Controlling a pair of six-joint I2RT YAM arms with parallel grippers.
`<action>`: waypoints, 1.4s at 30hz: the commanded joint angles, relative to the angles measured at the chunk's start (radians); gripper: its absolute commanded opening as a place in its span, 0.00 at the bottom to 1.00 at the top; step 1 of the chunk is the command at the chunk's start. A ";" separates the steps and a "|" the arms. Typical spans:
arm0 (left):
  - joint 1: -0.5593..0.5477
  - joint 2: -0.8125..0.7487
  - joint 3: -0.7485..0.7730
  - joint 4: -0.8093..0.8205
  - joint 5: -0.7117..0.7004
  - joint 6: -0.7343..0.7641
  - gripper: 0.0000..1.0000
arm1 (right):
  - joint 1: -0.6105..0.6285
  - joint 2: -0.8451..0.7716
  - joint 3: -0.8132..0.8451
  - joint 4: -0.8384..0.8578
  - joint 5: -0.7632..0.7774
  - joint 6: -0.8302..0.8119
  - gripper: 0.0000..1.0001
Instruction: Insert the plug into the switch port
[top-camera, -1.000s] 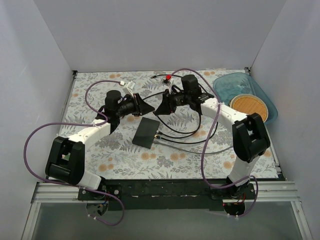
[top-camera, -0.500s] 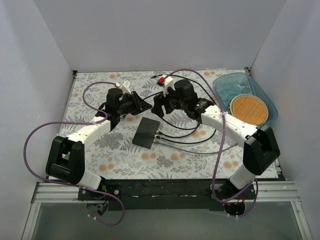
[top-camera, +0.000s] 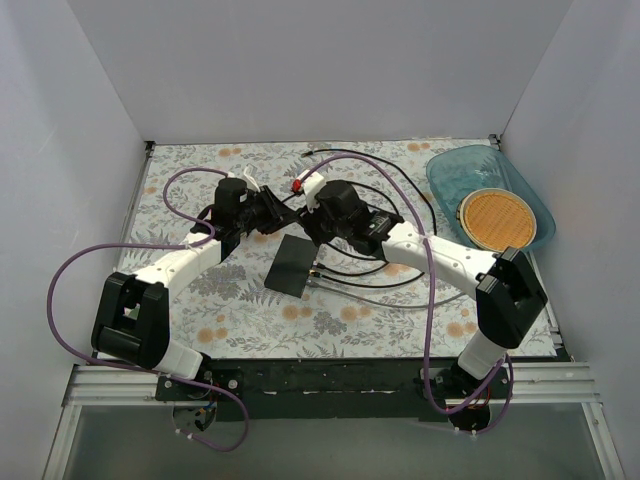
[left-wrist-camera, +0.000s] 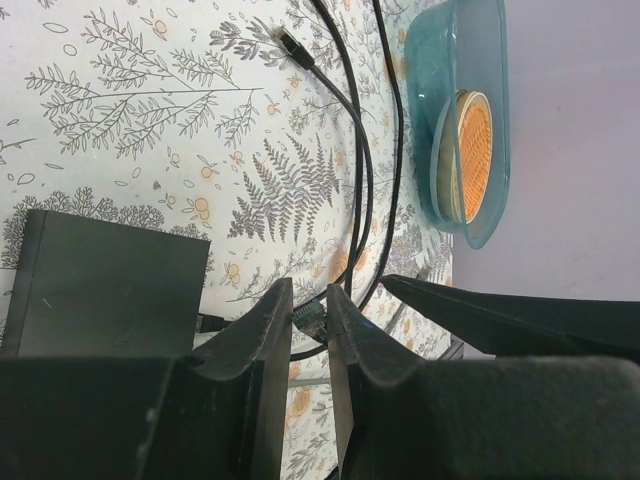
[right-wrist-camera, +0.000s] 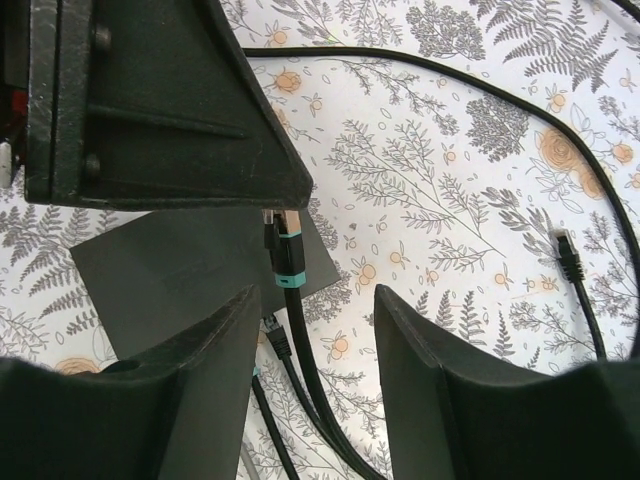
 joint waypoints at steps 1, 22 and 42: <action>-0.002 -0.040 0.041 -0.019 -0.023 -0.006 0.00 | 0.022 -0.003 -0.002 0.029 0.074 -0.025 0.56; -0.002 -0.037 0.052 -0.020 -0.012 -0.006 0.00 | 0.048 0.072 0.019 0.026 0.161 -0.019 0.01; 0.001 -0.089 -0.063 0.184 0.060 0.178 0.53 | -0.116 -0.008 -0.041 0.032 -0.504 -0.024 0.01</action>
